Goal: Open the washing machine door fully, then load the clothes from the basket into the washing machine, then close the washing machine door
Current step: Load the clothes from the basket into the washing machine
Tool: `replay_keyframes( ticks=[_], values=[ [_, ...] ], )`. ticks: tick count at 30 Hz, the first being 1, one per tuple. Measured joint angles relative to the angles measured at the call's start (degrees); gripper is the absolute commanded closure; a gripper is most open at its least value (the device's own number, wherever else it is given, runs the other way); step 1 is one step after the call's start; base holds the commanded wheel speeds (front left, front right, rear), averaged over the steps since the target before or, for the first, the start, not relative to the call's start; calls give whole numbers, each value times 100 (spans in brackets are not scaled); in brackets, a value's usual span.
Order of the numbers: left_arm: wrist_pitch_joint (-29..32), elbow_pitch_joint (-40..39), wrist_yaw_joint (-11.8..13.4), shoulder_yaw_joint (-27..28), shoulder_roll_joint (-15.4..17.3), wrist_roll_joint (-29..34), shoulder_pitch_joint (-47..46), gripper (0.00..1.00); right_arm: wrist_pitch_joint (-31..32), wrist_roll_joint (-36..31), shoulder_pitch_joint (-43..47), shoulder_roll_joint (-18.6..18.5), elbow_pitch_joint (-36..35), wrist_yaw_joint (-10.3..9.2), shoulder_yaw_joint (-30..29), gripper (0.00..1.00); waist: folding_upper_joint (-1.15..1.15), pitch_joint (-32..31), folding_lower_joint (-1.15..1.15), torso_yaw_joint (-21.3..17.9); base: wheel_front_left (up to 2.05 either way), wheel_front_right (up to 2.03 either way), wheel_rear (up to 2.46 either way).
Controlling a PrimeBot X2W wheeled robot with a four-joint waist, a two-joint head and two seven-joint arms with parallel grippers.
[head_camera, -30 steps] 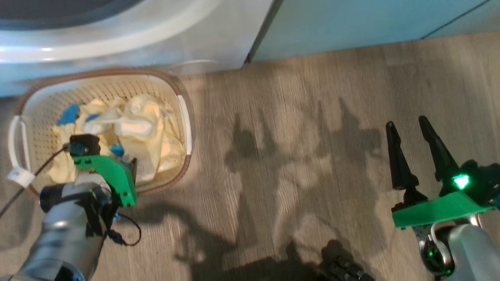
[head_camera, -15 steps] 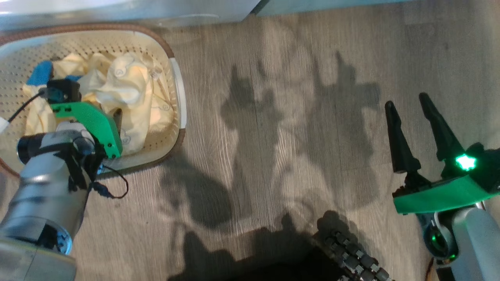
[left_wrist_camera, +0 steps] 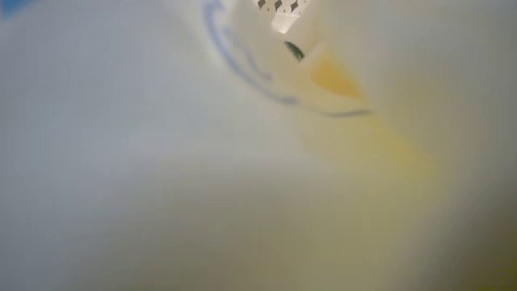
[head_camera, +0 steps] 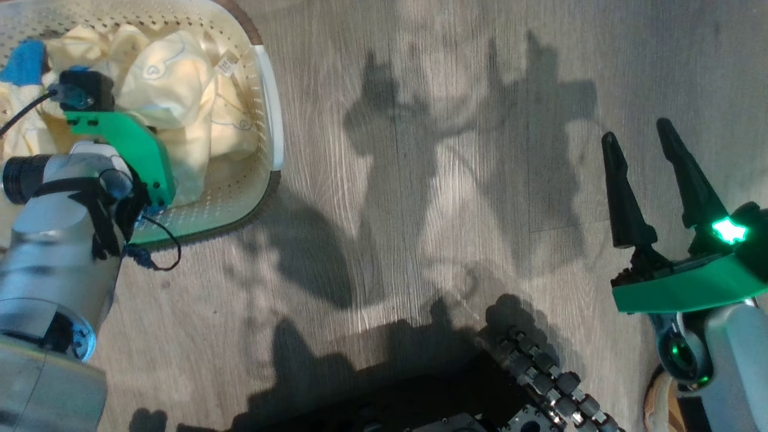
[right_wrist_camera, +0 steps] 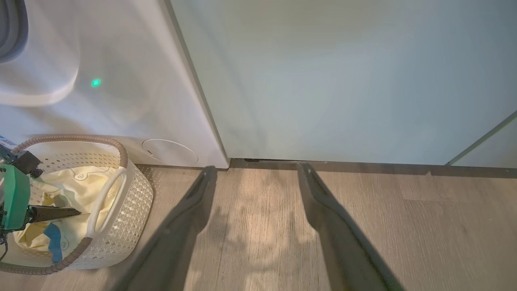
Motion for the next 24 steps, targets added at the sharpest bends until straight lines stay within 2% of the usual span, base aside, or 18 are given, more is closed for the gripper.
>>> replay_keyframes(
  ticks=[11,17,24],
  values=[
    [-467,-44,0,-323,-125,-81,12,100,0,1,-36,38,31,1,-59,0,0,-170,-1,128,0,0,0],
    [-894,-248,0,-626,-333,-278,354,100,0,1,-33,21,103,1,-88,0,0,-595,-1,304,0,0,0],
    [-1274,-425,0,-858,-394,-637,939,100,0,2,22,-48,267,1,-47,0,1,-1293,-1,513,0,0,0]
  ],
)
